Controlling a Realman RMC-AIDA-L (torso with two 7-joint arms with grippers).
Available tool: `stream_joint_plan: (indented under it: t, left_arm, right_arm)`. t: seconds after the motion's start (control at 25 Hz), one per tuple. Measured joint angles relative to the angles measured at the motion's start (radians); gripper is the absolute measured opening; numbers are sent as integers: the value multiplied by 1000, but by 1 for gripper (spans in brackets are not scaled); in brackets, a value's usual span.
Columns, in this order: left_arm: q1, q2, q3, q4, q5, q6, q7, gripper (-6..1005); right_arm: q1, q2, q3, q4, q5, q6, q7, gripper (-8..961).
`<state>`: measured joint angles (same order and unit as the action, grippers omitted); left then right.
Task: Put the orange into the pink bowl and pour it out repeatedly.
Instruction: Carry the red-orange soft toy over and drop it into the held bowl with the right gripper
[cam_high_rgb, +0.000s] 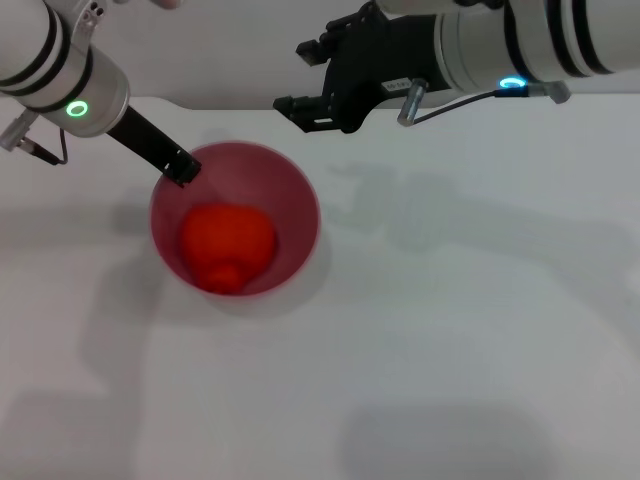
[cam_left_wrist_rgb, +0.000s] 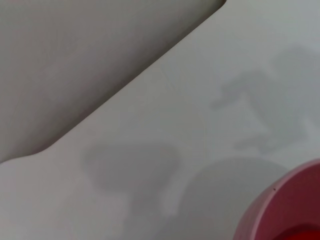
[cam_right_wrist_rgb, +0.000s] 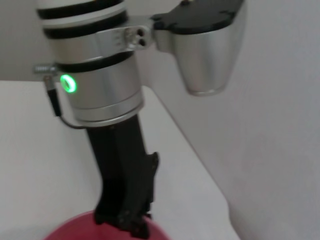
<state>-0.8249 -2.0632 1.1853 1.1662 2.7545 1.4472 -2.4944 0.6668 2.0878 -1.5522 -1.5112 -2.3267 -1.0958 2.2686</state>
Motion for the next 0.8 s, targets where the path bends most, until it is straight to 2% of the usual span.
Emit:
stream_joint_plan:
  t: [0.12, 0.2, 0.24, 0.36, 0.44, 0.52, 0.56, 0.6, 0.64, 0.68, 0.72, 0.76, 0.8]
  left_arm:
    - [1, 0, 2, -3, -4, -1, 0, 42]
    - [1, 0, 5, -3, -10, -9, 0, 42]
    - [1, 0, 8, -3, -14, -14, 1, 41]
    - [4, 0, 23, 1, -27, -32, 1, 41]
    - [26, -1, 66, 28, -67, -81, 2, 41]
    - [44, -1, 93, 51, -91, -108, 2, 41]
    - [101, 0, 173, 120, -142, -193, 2, 41]
    - [101, 0, 173, 120, -142, -193, 2, 41]
    - [132, 1, 211, 157, -158, -243, 2, 41]
    - [166, 0, 255, 196, -170, -299, 2, 41]
    - [166, 0, 255, 196, -170, -299, 2, 41]
    - [234, 1, 333, 255, -188, -419, 2, 41]
    - [263, 3, 365, 274, -189, -472, 3, 41]
  right_arm:
    - [-21, 2, 13, 0, 0, 39, -1, 573]
    - [-66, 5, 31, 4, 13, 145, -2, 585]
    - [-66, 5, 31, 4, 13, 145, -2, 585]
    - [-125, 5, 52, 49, 74, 306, -8, 585]
    - [-167, 5, 69, 95, 170, 423, -51, 586]
    - [-218, 4, 92, 146, 340, 531, -148, 586]
    - [-242, 3, 102, 171, 453, 573, -218, 586]
    - [-266, 0, 113, 196, 601, 601, -317, 586]
    - [-288, -3, 127, 222, 767, 611, -438, 586]
    - [-301, -4, 135, 238, 870, 612, -517, 586]
    - [-314, -5, 146, 258, 995, 598, -614, 586]
    - [-330, -6, 160, 286, 1154, 566, -740, 585]
    - [-346, -7, 176, 328, 1337, 504, -895, 585]
